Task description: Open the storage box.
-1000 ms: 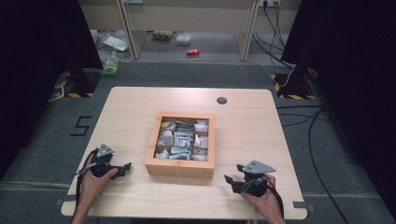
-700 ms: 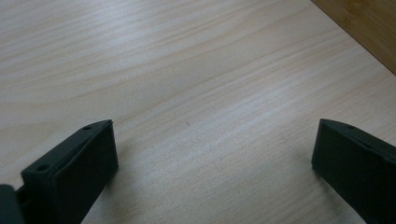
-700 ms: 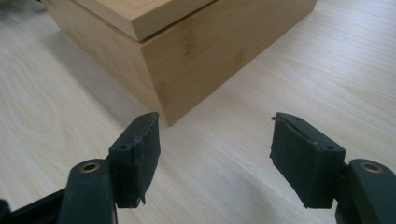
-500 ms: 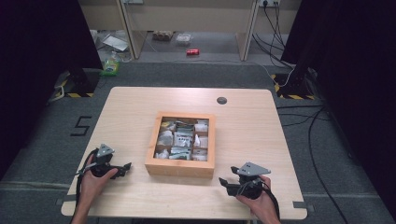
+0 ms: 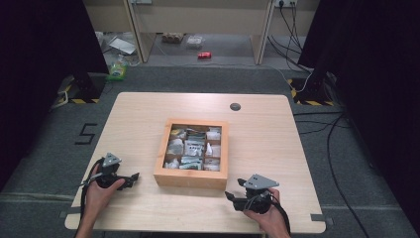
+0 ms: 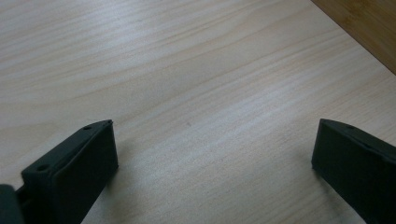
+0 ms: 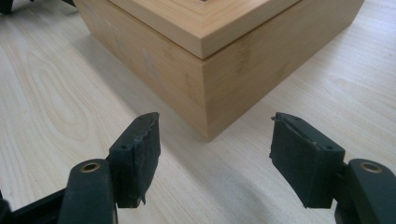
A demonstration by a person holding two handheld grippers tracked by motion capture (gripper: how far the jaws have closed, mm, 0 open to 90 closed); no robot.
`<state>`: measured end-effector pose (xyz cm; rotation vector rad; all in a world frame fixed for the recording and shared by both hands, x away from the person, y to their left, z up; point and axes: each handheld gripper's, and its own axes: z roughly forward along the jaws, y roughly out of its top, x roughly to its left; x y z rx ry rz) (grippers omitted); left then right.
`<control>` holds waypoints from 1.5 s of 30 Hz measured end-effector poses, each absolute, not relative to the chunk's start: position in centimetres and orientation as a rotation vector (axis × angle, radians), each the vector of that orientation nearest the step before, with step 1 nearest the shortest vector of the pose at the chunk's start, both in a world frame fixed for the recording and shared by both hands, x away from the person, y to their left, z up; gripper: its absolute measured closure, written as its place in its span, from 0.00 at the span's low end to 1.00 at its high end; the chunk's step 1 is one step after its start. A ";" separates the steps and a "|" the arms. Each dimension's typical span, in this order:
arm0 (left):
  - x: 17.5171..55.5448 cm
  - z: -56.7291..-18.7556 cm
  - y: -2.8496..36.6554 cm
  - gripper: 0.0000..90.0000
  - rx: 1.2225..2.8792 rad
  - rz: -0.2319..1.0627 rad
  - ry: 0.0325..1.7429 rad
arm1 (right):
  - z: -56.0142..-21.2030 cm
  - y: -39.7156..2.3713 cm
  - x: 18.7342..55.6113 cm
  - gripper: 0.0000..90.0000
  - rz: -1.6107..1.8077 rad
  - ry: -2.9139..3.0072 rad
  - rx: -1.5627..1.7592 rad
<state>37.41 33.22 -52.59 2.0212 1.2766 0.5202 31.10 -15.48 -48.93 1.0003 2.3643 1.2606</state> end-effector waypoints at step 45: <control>37.4 -52.6 33.2 0.00 2.020 0.521 1.278 | -48.1 -13.1 32.4 0.57 1.349 2.245 0.920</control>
